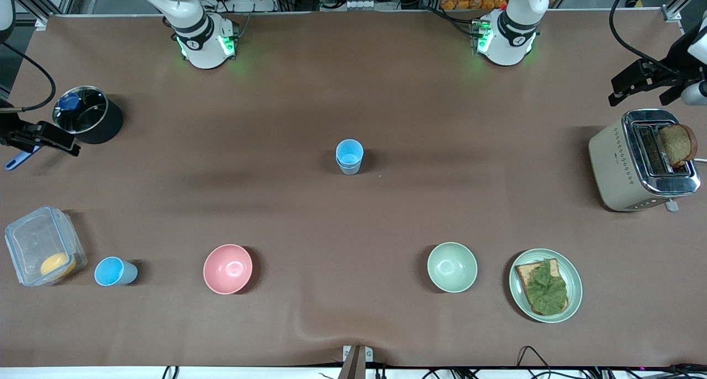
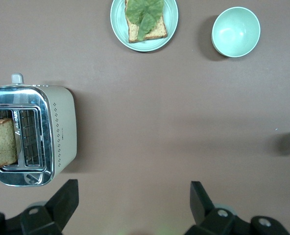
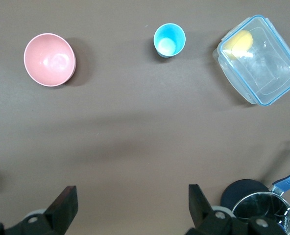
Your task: Stack blue cups with both arms
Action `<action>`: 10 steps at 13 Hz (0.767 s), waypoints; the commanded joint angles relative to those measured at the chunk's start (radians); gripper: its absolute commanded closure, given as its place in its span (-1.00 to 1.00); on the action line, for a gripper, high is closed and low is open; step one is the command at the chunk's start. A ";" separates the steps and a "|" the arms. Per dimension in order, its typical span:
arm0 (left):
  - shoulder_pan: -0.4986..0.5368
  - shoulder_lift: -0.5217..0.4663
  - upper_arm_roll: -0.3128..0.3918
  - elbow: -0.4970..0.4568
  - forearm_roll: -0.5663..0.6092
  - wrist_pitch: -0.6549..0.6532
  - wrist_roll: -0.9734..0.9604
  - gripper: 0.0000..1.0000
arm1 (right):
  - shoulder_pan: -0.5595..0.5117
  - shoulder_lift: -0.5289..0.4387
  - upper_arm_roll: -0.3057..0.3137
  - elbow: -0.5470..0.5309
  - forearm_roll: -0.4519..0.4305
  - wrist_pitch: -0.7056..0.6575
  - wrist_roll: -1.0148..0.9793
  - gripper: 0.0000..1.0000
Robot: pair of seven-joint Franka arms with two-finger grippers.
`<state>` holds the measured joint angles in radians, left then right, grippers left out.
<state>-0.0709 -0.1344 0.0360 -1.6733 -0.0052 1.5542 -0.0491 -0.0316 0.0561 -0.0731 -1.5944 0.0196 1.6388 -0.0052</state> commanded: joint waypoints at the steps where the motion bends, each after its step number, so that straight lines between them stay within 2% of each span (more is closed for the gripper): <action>1: 0.007 0.003 -0.010 0.015 0.027 -0.019 -0.023 -1.00 | -0.021 0.008 0.019 0.018 -0.009 -0.014 0.007 -1.00; 10: 0.007 0.004 -0.007 0.018 0.025 -0.020 -0.025 -1.00 | -0.024 0.008 0.019 0.021 -0.010 -0.014 0.002 -1.00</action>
<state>-0.0695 -0.1344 0.0362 -1.6733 -0.0052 1.5538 -0.0491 -0.0318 0.0569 -0.0727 -1.5938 0.0196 1.6378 -0.0052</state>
